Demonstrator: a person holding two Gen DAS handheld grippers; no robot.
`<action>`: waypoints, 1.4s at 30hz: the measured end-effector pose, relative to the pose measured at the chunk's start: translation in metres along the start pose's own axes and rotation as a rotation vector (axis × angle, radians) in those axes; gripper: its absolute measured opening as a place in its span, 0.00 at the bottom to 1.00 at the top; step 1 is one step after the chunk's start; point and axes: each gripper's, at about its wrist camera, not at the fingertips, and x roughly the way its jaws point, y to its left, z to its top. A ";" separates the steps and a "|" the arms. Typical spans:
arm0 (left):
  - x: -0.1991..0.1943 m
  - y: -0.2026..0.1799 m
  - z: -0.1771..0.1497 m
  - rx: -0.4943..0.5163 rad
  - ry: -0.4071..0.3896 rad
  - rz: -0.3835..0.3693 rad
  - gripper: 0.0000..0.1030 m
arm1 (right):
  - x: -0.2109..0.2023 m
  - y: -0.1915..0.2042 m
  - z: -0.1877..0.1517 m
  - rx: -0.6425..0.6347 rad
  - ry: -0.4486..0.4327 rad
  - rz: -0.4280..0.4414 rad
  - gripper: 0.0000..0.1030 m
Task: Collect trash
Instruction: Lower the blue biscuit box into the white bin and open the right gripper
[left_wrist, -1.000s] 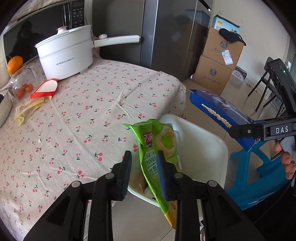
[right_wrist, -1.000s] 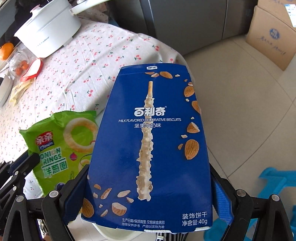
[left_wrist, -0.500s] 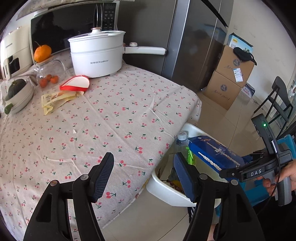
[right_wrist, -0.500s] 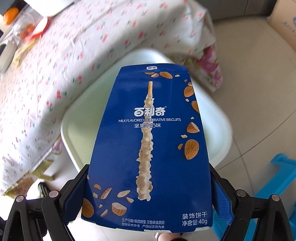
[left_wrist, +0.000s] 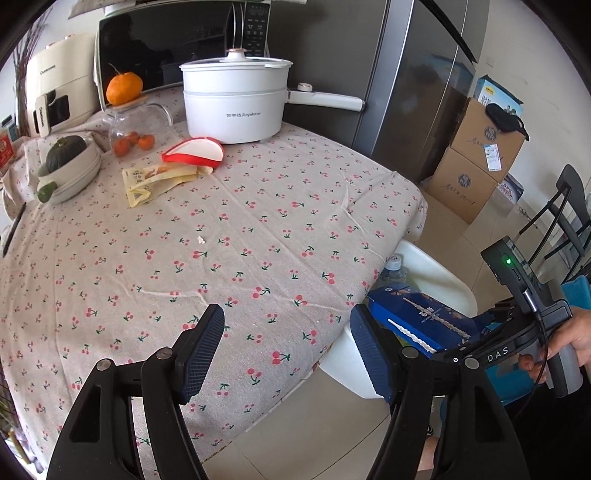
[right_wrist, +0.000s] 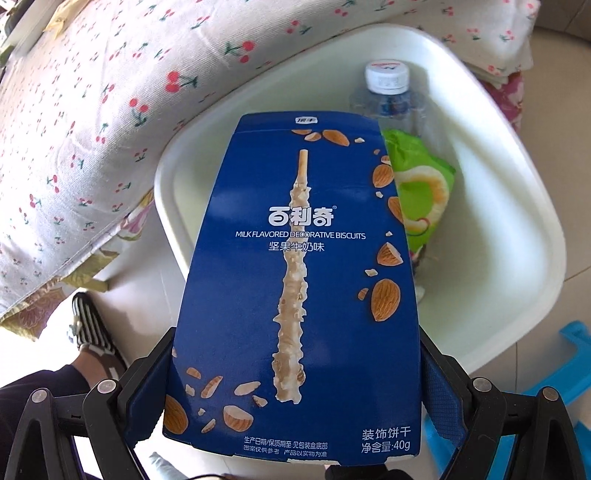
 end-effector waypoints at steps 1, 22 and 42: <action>-0.001 0.002 0.000 -0.004 -0.001 0.001 0.71 | 0.000 0.002 0.001 -0.009 0.005 -0.008 0.92; -0.014 0.037 0.001 -0.087 0.009 0.031 0.82 | -0.053 -0.001 0.021 0.026 -0.147 -0.025 0.96; 0.027 0.131 0.057 -0.041 0.006 0.220 1.00 | -0.095 0.072 0.098 -0.009 -0.387 0.036 0.89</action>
